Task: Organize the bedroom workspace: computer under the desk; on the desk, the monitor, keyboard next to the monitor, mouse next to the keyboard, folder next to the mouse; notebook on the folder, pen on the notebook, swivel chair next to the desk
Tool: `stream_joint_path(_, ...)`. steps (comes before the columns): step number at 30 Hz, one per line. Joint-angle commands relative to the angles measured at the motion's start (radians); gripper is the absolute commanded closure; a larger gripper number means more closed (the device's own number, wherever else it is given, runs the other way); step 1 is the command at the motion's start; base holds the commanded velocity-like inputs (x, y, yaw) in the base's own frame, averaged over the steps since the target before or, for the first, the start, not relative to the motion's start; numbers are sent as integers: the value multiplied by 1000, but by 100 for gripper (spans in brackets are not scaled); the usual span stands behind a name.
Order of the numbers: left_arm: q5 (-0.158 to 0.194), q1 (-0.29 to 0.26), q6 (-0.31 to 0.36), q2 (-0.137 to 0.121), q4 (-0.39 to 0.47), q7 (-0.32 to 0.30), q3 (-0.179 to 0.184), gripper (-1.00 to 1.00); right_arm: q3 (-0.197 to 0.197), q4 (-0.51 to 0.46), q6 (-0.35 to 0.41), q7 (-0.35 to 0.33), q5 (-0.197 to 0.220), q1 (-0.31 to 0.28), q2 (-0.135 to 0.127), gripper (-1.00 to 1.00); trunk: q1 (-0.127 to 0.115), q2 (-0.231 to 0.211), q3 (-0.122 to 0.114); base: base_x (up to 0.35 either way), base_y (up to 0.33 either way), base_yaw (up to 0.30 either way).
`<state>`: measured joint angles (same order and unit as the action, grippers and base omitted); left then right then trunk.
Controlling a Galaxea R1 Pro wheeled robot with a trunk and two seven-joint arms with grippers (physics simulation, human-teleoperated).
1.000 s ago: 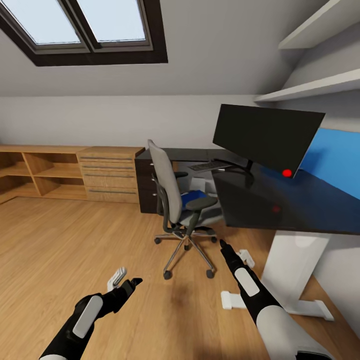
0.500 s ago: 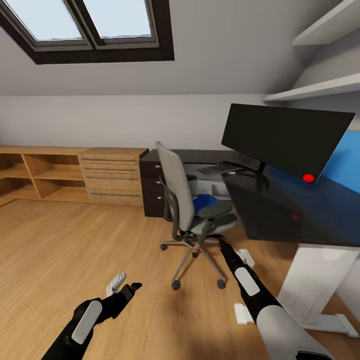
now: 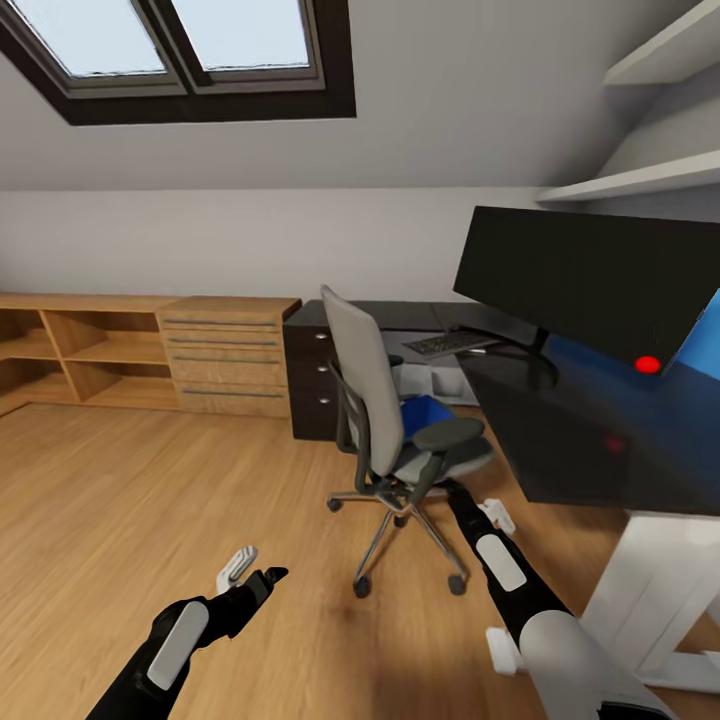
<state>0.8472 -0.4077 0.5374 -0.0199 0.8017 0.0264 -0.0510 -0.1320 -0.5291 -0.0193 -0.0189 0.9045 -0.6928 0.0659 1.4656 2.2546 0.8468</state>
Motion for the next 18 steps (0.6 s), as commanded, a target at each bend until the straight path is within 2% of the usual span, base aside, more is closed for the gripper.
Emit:
stream_joint_path(1, 7, 0, 5, 0, 1, 3, -1, -100, -3, 0, -2, -2, 19, -1, -3, -100, 0, 0, 1, 257, 11, 0)
stream_joint_path(8, 7, 0, 5, 1, 1, 4, 2, -100, -3, 0, -2, 3, 79, -1, -15, -100, 0, 0, 1, 143, 5, 0)
stream_joint_path(18, 7, 0, 5, 1, -4, 3, 2, -100, -3, 0, -2, 5, 90, -1, -18, -100, 0, 0, 1, 123, 0, 0)
